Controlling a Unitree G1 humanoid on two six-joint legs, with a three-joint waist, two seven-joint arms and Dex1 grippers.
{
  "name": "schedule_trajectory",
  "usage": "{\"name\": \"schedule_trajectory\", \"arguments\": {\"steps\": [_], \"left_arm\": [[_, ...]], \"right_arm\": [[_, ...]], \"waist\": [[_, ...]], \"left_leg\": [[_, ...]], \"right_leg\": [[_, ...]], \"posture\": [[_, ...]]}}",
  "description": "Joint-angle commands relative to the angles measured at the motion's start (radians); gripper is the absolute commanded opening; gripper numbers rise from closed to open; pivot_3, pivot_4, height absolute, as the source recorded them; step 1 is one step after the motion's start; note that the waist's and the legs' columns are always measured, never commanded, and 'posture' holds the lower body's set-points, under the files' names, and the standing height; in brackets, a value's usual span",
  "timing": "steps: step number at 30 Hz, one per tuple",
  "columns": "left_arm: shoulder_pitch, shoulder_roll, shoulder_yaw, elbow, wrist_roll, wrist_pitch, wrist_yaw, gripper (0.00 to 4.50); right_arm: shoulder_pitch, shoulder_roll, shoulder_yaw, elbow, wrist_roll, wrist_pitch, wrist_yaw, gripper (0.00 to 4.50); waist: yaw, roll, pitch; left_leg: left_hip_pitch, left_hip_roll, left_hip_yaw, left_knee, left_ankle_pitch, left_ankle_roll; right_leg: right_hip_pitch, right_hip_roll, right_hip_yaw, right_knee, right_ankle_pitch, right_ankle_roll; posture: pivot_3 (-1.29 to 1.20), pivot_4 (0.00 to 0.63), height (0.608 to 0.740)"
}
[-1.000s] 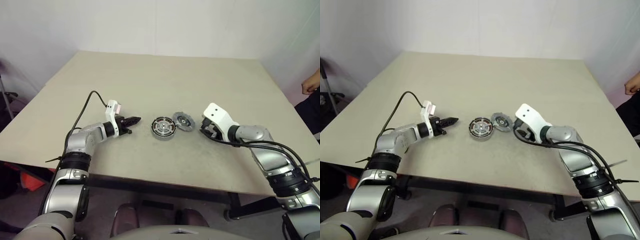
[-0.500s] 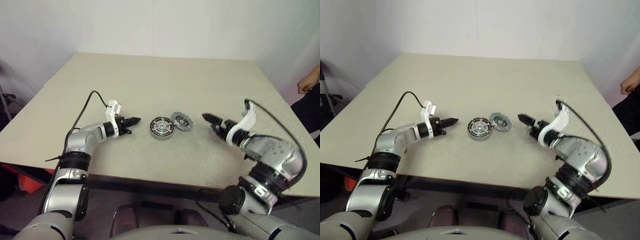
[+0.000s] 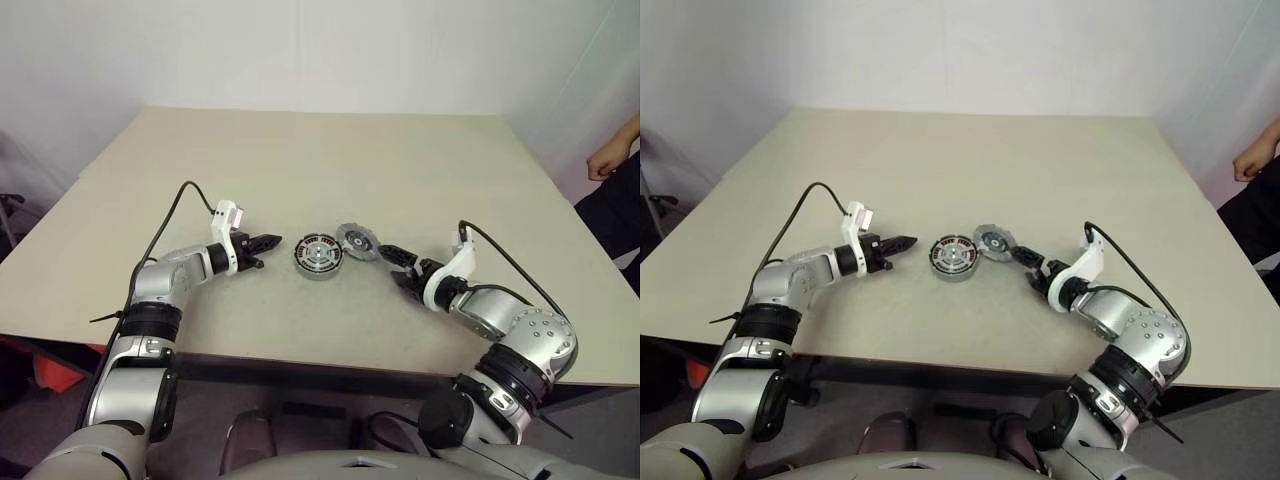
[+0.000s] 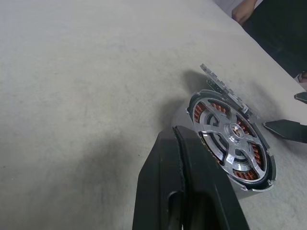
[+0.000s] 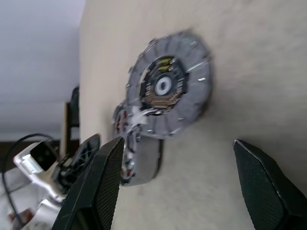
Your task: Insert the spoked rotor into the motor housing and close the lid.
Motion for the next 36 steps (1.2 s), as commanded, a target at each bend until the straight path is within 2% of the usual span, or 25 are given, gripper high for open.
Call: {"name": "schedule_trajectory", "arguments": {"steps": [1,9,27,36], "left_arm": [[-0.013,0.005,0.004,-0.035,-0.005,-0.005,-0.003,0.0],[-0.002,0.007,0.008,-0.056,-0.008,-0.002,0.003,0.0],[-0.019,0.01,-0.005,-0.06,0.008,-0.007,0.002,0.0],[-0.015,0.018,0.007,-0.064,0.008,-0.008,0.01,0.0]], "right_arm": [[-0.057,-0.007,0.016,0.035,0.024,0.008,-0.016,4.11],[-0.073,-0.046,0.071,0.121,-0.048,-0.065,0.029,4.11],[-0.128,-0.074,0.183,0.373,-0.044,-0.428,0.076,4.11],[-0.089,-0.069,0.232,0.379,-0.002,-0.352,0.062,4.11]], "waist": [[0.001,0.0,0.0],[0.006,0.0,0.0],[0.001,0.0,0.0],[-0.001,0.0,0.0]], "left_leg": [[-0.001,0.0,0.0,0.0,0.0,0.0],[-0.006,0.0,0.0,-0.003,0.0,0.0],[-0.006,0.0,0.0,-0.002,0.001,-0.002],[-0.006,0.001,0.0,-0.002,0.001,-0.002]], "right_leg": [[0.0,0.0,0.0,-0.001,0.0,0.0],[-0.001,0.0,-0.001,-0.003,0.002,-0.003],[0.0,0.0,-0.002,-0.002,0.002,-0.004],[0.0,0.0,-0.002,-0.002,0.002,-0.004]], "posture": [[0.0,0.0,0.74],[0.0,0.0,0.74],[0.0,0.0,0.74],[0.0,0.0,0.74]]}}
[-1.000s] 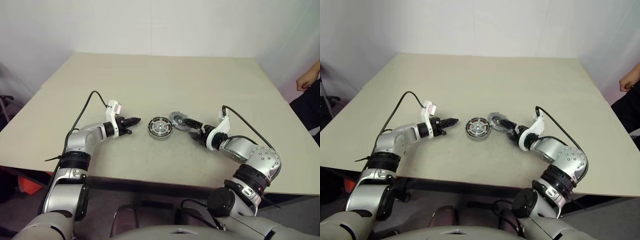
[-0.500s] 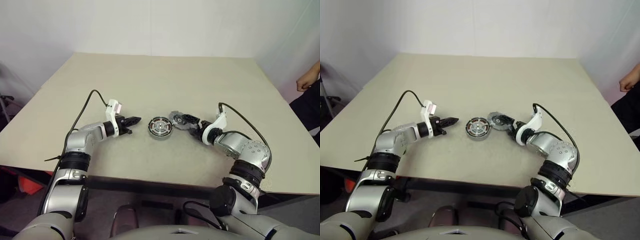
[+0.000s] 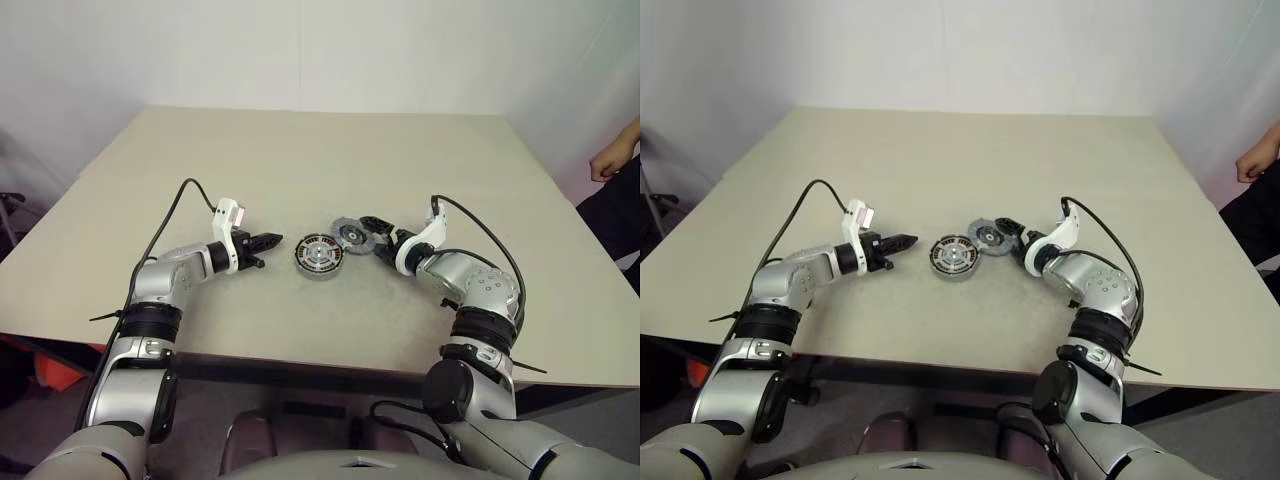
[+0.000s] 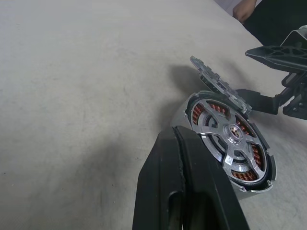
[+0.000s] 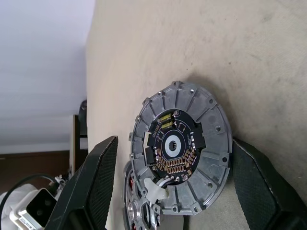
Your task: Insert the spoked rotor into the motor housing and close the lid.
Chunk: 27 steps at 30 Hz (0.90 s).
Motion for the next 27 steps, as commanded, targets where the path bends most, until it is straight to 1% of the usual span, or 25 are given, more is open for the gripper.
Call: {"name": "schedule_trajectory", "arguments": {"steps": [1,8,15,21,27], "left_arm": [[-0.019,0.017,0.013,-0.028,-0.002,-0.014,0.004,0.0],[-0.015,0.016,0.006,-0.022,0.004,-0.023,0.011,0.0],[-0.021,0.012,0.005,-0.013,0.007,-0.024,0.007,0.0],[-0.019,0.008,-0.001,-0.009,0.013,-0.028,0.003,0.0],[-0.035,0.016,0.009,0.012,0.018,-0.039,0.007,0.0]], "right_arm": [[0.036,0.016,0.046,-0.017,0.028,0.055,-0.003,4.11],[0.034,0.028,0.051,0.013,0.055,0.01,0.018,4.11],[-0.013,0.019,0.024,-0.061,0.164,-0.017,0.062,4.11],[0.001,0.017,0.069,-0.155,0.257,-0.021,0.115,4.11],[0.002,0.004,0.104,-0.207,0.309,-0.014,0.077,4.11]], "waist": [[0.0,0.0,0.0],[-0.003,-0.001,0.0],[0.001,0.0,0.0],[0.004,0.0,0.0],[0.003,0.0,0.0]], "left_leg": [[0.0,0.0,0.0,0.0,0.0,0.0],[0.001,0.001,0.0,-0.002,0.0,0.001],[-0.001,0.0,0.0,-0.001,0.0,0.001],[-0.004,0.001,0.0,-0.001,0.0,0.001],[-0.004,0.001,0.0,-0.001,0.0,0.001]], "right_leg": [[0.0,0.0,0.0,0.0,0.0,0.0],[0.0,0.0,-0.001,-0.001,-0.001,-0.001],[-0.001,0.0,-0.001,-0.001,-0.001,-0.002],[-0.003,0.0,-0.003,-0.001,-0.001,-0.002],[-0.003,0.0,-0.003,-0.001,-0.001,-0.002]], "posture": [[0.0,0.0,0.74],[0.0,0.0,0.74],[0.0,0.0,0.74],[0.0,0.0,0.74],[0.0,0.0,0.74]]}}
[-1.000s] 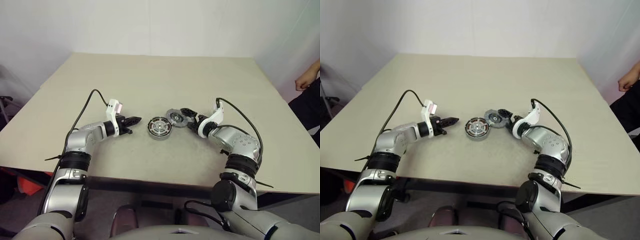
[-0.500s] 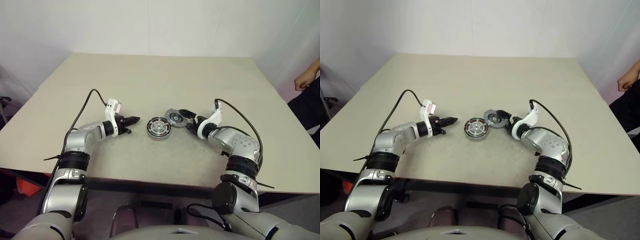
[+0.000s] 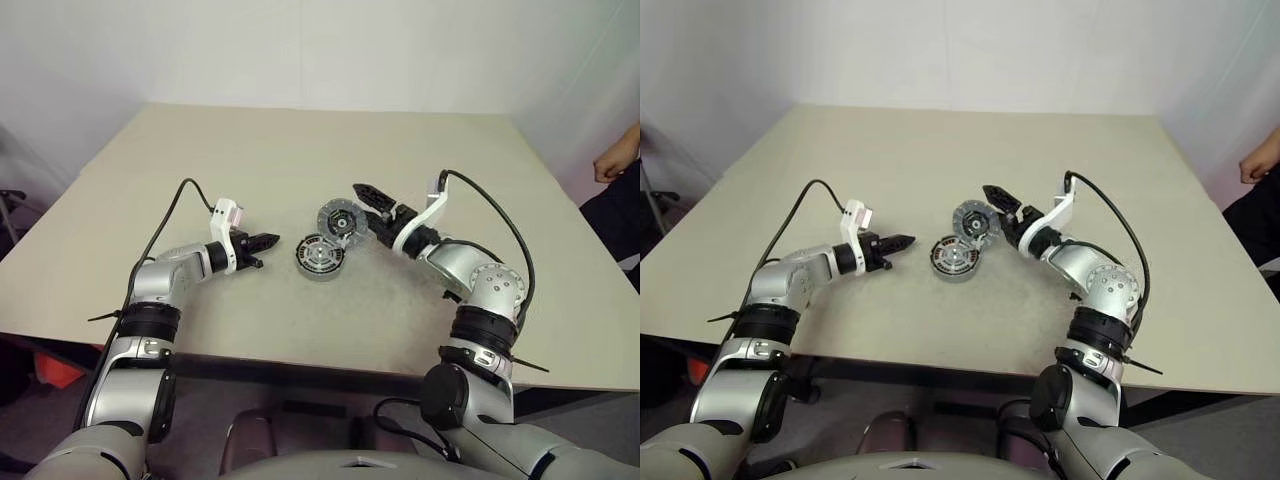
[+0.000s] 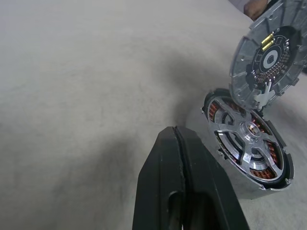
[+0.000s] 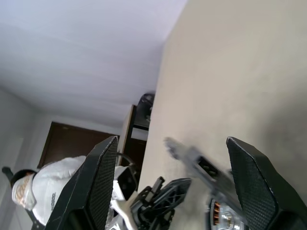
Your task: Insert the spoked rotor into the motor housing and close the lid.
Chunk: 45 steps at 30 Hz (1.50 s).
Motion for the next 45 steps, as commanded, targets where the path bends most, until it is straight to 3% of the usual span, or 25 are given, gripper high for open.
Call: {"name": "schedule_trajectory", "arguments": {"steps": [1,16,27,32,40,45], "left_arm": [[-0.038,0.013,0.015,0.008,0.001,-0.031,-0.003,0.0],[-0.177,0.071,0.093,0.253,0.024,-0.166,0.023,0.0],[-0.184,0.057,0.089,0.286,0.037,-0.188,0.018,0.0],[-0.173,0.051,0.085,0.267,0.036,-0.179,0.007,0.0],[-0.162,0.03,0.064,0.234,0.034,-0.158,-0.027,0.0],[-0.154,0.016,0.052,0.218,0.04,-0.153,-0.026,0.0]], "right_arm": [[-0.015,-0.015,0.026,-0.064,0.067,0.011,-0.02,4.11],[-0.013,-0.028,0.113,-0.155,0.207,0.113,-0.238,4.11],[0.045,-0.055,0.254,-0.217,0.272,0.128,-0.275,4.11],[0.062,-0.159,0.368,-0.294,0.093,-0.02,-0.094,4.11],[0.168,-0.493,0.814,-0.336,-0.51,-0.585,0.426,4.11],[0.187,-0.502,0.879,-0.255,-0.635,-0.751,0.568,4.11]], "waist": [[0.0,0.0,0.0],[0.001,0.0,0.0],[0.004,0.0,0.0],[0.008,0.0,0.0],[0.02,-0.002,0.001],[0.021,-0.002,0.001]], "left_leg": [[0.0,0.0,0.0,0.0,0.0,0.0],[-0.001,0.0,0.0,0.0,0.0,0.0],[-0.001,0.0,0.0,0.0,0.0,0.0],[-0.002,0.0,0.0,0.001,0.0,0.0],[-0.003,0.0,-0.001,0.001,0.0,0.0],[-0.003,0.0,-0.001,0.003,0.0,0.001]], "right_leg": [[0.0,0.0,0.0,0.0,0.0,0.0],[0.0,0.0,0.0,0.0,0.0,0.0],[-0.001,0.0,0.0,0.0,0.0,0.001],[-0.001,0.0,0.0,0.0,0.001,0.002],[-0.001,0.0,-0.001,-0.001,0.001,0.004],[-0.001,0.0,0.0,0.001,0.0,0.001]], "posture": [[0.0,0.0,0.74],[0.0,0.0,0.74],[0.0,0.0,0.74],[0.0,0.0,0.74],[0.0,0.0,0.74],[0.0,0.0,0.74]]}}
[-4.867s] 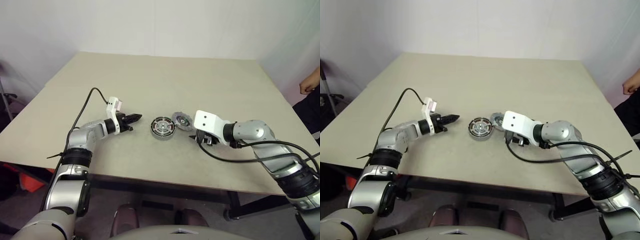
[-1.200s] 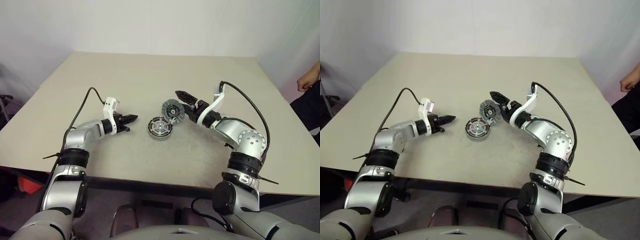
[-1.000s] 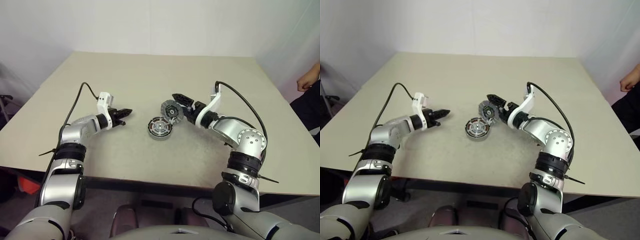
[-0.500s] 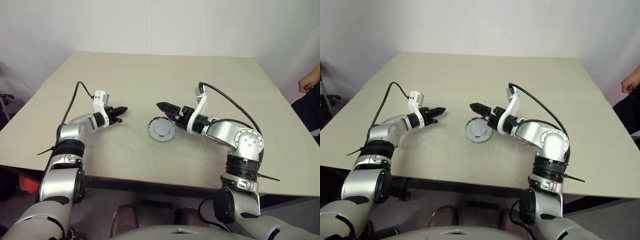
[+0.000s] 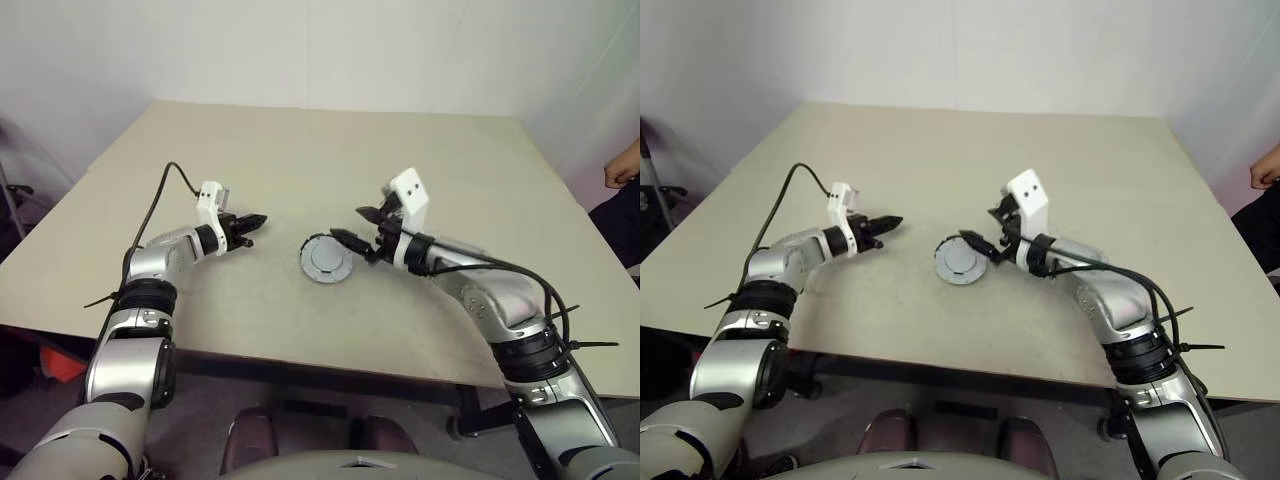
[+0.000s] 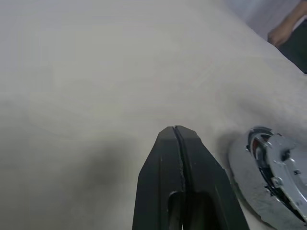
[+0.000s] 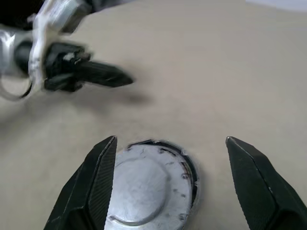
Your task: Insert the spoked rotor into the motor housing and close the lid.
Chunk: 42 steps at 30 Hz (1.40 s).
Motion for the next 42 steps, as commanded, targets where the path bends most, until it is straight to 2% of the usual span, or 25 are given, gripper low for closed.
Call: {"name": "schedule_trajectory", "arguments": {"steps": [1,4,18,37,40,42], "left_arm": [[0.0,0.003,0.002,-0.048,-0.002,0.0,-0.005,0.0],[0.008,0.005,0.003,-0.056,-0.004,0.003,-0.005,0.0],[0.029,0.008,0.01,-0.091,-0.009,0.023,0.008,0.0],[0.036,0.02,0.022,-0.108,-0.015,0.035,0.023,0.0],[0.037,0.02,0.023,-0.108,-0.014,0.032,0.025,0.0],[0.038,0.02,0.023,-0.108,-0.014,0.032,0.027,0.0]], "right_arm": [[-0.009,0.016,0.007,0.019,-0.058,-0.098,0.079,4.11],[-0.005,0.041,0.002,0.028,-0.057,-0.095,0.121,4.48],[-0.001,0.127,0.032,0.18,-0.22,-0.168,0.149,4.48],[0.014,0.165,0.028,0.262,-0.308,-0.218,0.192,4.48],[0.007,0.165,0.018,0.265,-0.309,-0.223,0.193,3.91],[0.0,0.167,0.009,0.258,-0.304,-0.222,0.193,3.22]], "waist": [[0.0,0.0,0.0],[0.0,0.0,0.0],[-0.001,-0.001,0.0],[-0.002,-0.001,0.0],[-0.003,-0.001,0.0],[-0.003,-0.001,0.0]], "left_leg": [[0.0,0.0,0.0,0.001,0.0,0.001],[-0.001,0.0,0.0,0.004,-0.002,0.003],[0.0,0.001,0.0,0.005,-0.002,0.004],[0.001,0.001,0.0,0.006,-0.003,0.005],[0.001,0.001,0.0,0.006,-0.003,0.005],[0.001,0.001,0.0,0.006,-0.003,0.005]], "right_leg": [[0.0,0.0,0.0,0.0,0.0,0.0],[0.0,0.0,0.0,0.001,0.0,0.0],[0.002,0.0,0.0,0.001,0.0,-0.001],[0.002,0.0,0.0,0.001,0.0,-0.001],[0.003,0.0,0.0,0.001,0.0,-0.001],[0.003,0.0,0.0,0.001,0.0,-0.001]], "posture": [[0.0,0.0,0.74],[0.0,0.0,0.74],[0.0,0.0,0.74],[0.0,0.0,0.74],[0.0,0.0,0.74],[0.0,0.0,0.74]]}}
